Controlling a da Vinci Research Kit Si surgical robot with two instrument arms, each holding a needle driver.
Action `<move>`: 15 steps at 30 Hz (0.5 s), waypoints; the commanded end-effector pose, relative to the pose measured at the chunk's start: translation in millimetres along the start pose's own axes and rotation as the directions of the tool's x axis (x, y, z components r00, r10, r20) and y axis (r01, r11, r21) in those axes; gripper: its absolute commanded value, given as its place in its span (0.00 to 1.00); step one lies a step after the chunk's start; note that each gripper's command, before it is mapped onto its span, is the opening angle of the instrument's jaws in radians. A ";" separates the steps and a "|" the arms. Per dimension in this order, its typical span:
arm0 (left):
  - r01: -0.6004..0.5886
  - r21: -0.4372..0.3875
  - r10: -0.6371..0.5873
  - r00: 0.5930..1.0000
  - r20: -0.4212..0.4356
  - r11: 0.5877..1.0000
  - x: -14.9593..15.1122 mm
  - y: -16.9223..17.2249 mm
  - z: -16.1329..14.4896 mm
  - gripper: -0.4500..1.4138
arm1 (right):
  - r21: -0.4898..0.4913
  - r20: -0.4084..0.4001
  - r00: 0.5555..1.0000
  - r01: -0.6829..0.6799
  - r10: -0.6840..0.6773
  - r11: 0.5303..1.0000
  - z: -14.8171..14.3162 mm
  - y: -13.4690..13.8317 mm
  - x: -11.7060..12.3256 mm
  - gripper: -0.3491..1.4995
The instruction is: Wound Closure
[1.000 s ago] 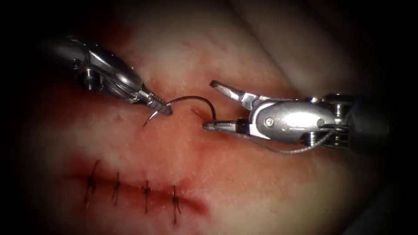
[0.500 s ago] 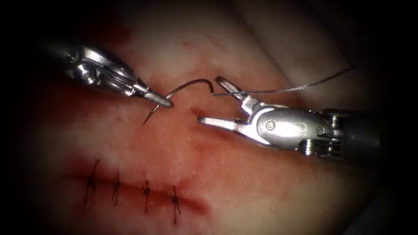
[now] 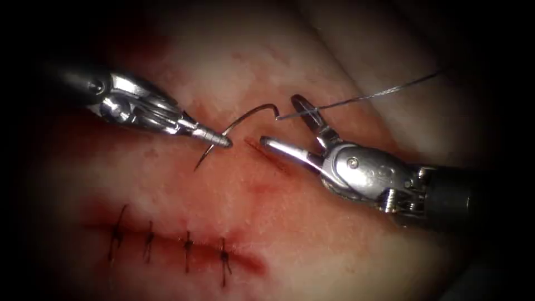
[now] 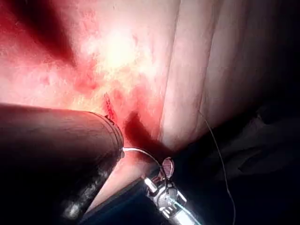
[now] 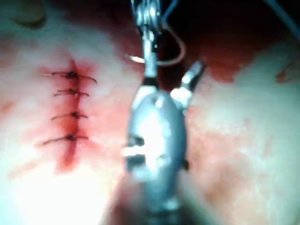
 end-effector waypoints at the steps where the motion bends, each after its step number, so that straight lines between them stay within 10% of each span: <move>1: -0.001 0.002 0.001 1.000 0.005 1.000 -0.2 -0.5 0.6 0.05 | 0.003 0.000 1.000 0.001 -0.001 1.000 0.4 -0.4 -0.6 0.77; 15: 0.004 -0.008 -0.004 1.000 0.008 1.000 -1.0 0.3 1.5 0.05 | 0.001 -0.001 1.000 -0.003 0.003 1.000 0.8 -1.0 -0.9 0.67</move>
